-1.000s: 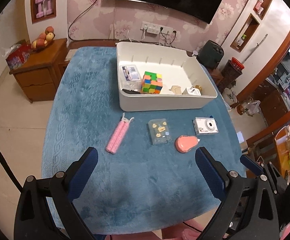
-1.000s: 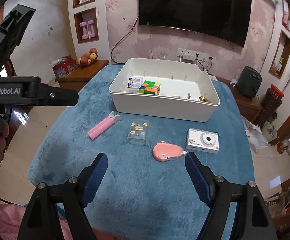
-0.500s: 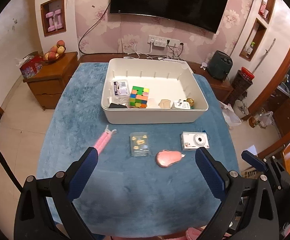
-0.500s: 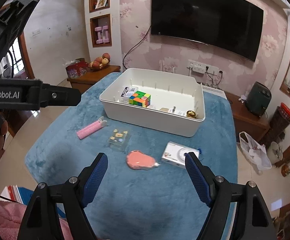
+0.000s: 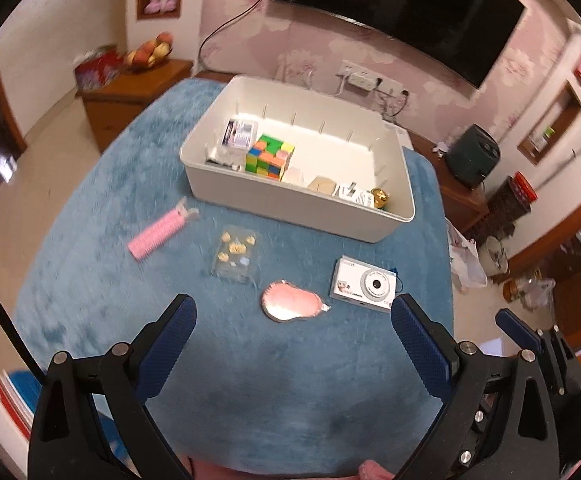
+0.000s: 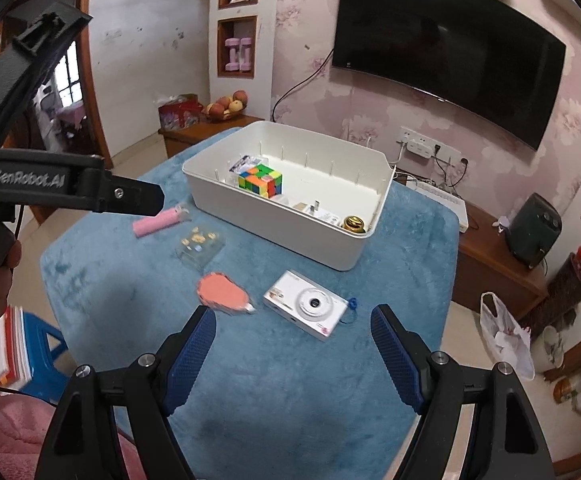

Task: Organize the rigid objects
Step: 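Lower the left tool onto the pink eraser while the right tool approaches the white toy gadget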

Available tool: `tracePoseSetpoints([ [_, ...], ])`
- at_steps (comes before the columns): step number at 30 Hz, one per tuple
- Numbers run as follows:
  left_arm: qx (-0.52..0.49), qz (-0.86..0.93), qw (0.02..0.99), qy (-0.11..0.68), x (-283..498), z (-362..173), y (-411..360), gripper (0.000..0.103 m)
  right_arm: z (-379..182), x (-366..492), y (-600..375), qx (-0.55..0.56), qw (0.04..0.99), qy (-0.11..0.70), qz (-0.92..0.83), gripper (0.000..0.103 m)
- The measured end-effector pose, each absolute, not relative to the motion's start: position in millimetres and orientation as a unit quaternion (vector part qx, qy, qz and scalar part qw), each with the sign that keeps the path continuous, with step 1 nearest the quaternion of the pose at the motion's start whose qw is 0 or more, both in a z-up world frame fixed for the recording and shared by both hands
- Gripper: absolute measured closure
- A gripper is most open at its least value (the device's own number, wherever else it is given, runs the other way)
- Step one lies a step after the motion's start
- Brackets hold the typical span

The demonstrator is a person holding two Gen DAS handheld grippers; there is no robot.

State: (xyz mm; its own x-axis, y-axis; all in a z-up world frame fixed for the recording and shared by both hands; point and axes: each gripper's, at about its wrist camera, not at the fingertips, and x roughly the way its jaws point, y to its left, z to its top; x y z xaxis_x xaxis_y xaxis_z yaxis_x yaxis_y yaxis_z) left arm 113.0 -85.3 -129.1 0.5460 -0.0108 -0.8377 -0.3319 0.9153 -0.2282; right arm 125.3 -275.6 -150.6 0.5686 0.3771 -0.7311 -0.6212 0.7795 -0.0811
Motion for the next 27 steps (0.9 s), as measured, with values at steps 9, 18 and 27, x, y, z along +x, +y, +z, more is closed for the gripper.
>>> tracePoseSetpoints([
  [9, -0.244, 0.144, 0.817, 0.503, 130, -169, -92, 0.005, -174, 138, -283, -0.197, 0.855, 0.36, 0.318, 0.023],
  [18, -0.329, 0.198, 0.739, 0.554, 160, -231, -78, 0.005, -213, 157, -267, -0.248, 0.83, 0.351, 0.356, 0.023],
  [27, -0.373, 0.261, 0.673, 0.584, 184, -269, -75, 0.005, -248, 196, -266, -0.233, 0.826, 0.357, 0.369, 0.023],
])
